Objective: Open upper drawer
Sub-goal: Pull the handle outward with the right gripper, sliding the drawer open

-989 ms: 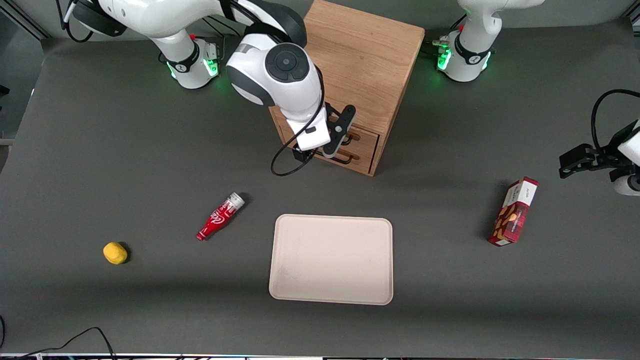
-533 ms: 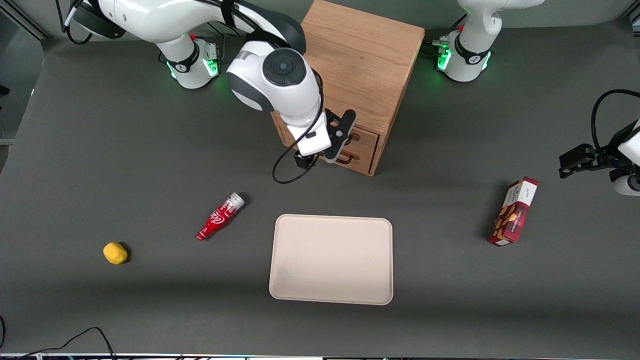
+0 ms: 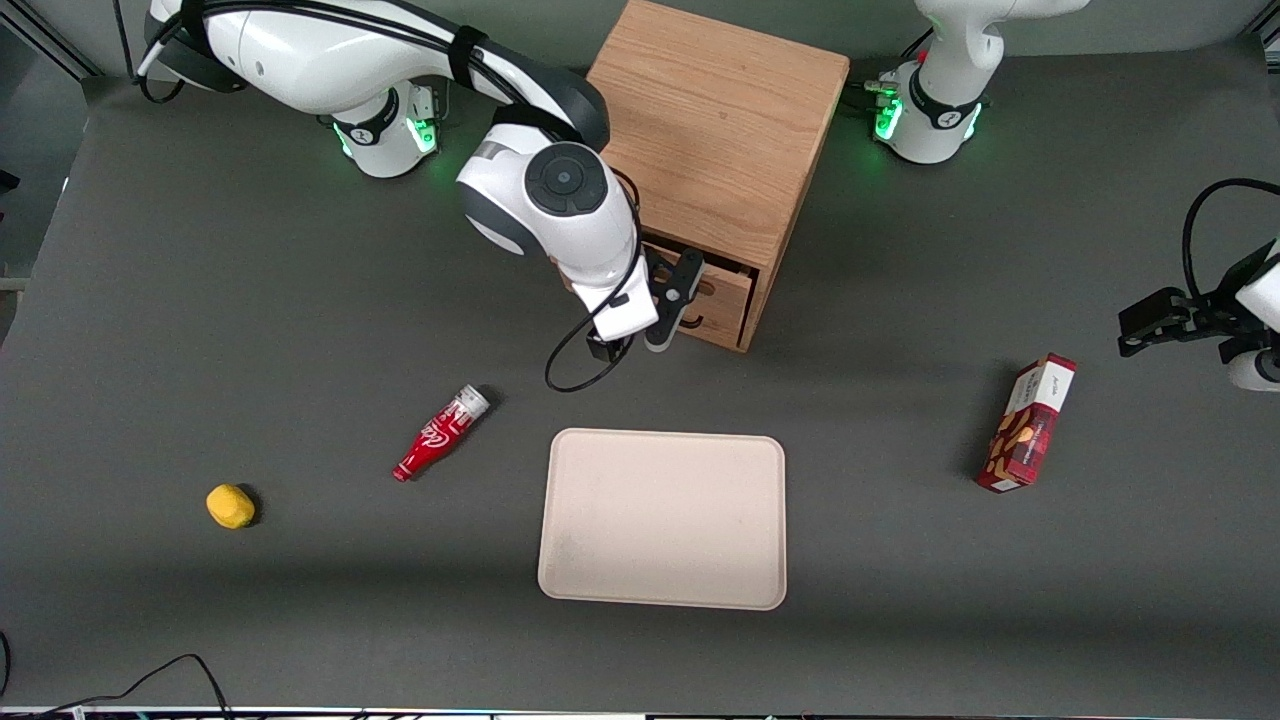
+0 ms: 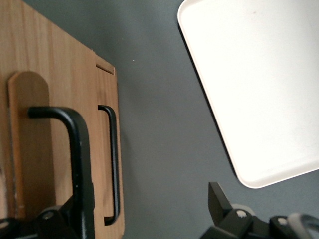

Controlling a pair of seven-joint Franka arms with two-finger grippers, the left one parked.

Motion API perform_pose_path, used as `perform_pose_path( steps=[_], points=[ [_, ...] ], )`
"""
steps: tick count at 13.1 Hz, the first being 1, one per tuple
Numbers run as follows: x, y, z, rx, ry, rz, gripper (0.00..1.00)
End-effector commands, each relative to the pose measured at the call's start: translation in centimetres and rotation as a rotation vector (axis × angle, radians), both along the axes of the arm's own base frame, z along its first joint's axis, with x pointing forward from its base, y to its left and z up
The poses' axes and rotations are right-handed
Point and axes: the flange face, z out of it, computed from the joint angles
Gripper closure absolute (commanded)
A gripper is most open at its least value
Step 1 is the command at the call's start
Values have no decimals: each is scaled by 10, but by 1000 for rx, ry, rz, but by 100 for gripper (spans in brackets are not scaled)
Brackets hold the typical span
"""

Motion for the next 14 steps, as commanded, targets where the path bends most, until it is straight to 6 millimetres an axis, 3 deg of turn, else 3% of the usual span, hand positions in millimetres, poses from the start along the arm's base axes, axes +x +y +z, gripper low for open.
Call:
perform_pose_path(
  steps=[1, 7, 14],
  points=[
    [26, -23, -5, -27, -41, 49, 0],
    [75, -58, 5, -14, -123, 17, 0],
    [140, -121, 7, 2, -280, -28, 0]
  ],
)
